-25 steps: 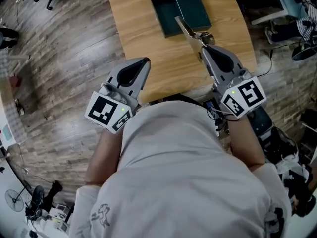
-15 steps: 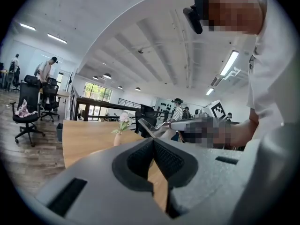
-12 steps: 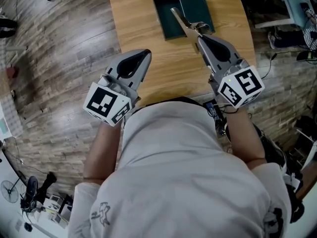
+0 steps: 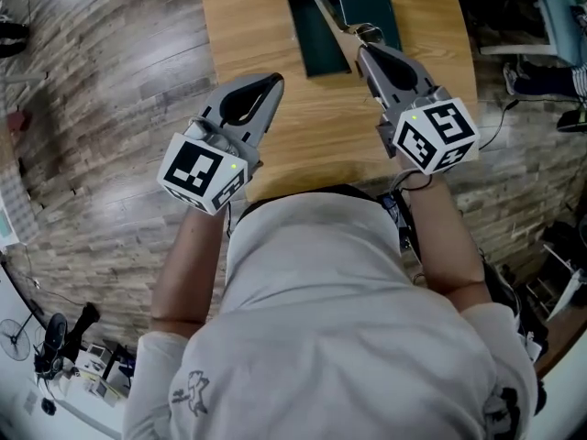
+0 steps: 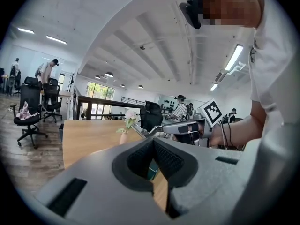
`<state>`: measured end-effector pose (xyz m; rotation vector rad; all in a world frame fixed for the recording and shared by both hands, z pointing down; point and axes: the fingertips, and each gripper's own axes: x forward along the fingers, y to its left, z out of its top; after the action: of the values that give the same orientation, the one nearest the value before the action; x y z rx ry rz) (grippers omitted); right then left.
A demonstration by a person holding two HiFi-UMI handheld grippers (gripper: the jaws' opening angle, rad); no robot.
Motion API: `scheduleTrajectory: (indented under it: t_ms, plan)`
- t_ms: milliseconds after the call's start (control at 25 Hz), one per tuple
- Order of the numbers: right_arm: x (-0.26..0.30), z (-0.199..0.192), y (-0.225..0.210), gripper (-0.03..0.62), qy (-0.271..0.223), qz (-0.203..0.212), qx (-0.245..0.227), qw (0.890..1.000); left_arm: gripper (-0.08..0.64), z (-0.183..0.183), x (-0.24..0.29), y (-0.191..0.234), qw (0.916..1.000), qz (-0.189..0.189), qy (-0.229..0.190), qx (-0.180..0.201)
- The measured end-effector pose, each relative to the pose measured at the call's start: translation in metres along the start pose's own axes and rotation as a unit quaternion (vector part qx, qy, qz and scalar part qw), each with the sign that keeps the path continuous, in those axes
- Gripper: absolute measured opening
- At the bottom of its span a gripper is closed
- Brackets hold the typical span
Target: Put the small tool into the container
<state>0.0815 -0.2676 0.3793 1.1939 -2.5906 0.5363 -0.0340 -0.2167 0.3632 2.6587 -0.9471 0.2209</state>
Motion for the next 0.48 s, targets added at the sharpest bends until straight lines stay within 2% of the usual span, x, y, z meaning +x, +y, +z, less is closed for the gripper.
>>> scheduleTrajectory:
  t_ms: [480]
  plan:
    - [0.066,-0.047,-0.042,0.012,0.038,-0.013,0.044,0.998,0.006,-0.037,0.048,0.039,0.9992,0.014,0.029,-0.021]
